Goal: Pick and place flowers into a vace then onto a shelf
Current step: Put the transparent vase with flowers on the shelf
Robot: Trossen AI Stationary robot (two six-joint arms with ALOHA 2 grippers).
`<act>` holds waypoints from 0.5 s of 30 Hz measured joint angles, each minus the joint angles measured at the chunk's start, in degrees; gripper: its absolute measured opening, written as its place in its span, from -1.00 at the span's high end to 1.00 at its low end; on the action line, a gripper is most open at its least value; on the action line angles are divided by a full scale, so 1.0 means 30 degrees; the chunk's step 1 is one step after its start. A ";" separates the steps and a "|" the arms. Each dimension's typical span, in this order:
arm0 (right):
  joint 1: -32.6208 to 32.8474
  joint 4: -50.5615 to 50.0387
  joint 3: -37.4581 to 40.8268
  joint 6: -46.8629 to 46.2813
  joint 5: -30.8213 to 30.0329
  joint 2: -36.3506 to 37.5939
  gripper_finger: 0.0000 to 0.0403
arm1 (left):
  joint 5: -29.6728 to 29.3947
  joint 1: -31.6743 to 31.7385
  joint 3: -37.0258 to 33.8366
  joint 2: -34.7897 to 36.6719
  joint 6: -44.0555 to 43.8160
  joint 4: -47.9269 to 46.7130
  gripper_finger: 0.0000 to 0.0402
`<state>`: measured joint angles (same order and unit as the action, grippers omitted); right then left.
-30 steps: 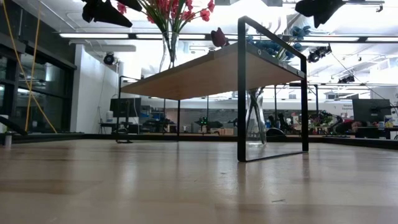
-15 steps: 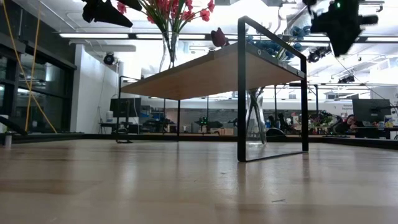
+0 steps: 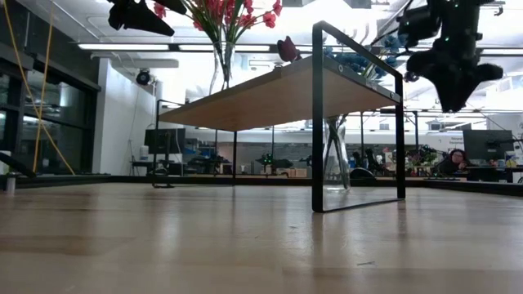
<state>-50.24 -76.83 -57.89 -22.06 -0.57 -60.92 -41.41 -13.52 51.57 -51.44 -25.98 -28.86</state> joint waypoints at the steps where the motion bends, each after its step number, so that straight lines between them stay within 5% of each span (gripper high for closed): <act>1: 0.0000 0.0425 0.0227 -0.0018 0.0370 0.0013 0.51 | 0.0000 0.0000 0.0000 0.0000 0.0000 0.0000 -0.83; 15: 0.0000 0.5829 0.3938 -0.3050 0.2698 0.0005 0.51 | 0.0022 0.0000 0.0000 0.0000 0.0000 -0.0015 -0.83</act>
<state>-50.24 -59.34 -46.07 -31.21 7.52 -60.90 -41.34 -13.52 51.57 -51.44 -25.98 -28.91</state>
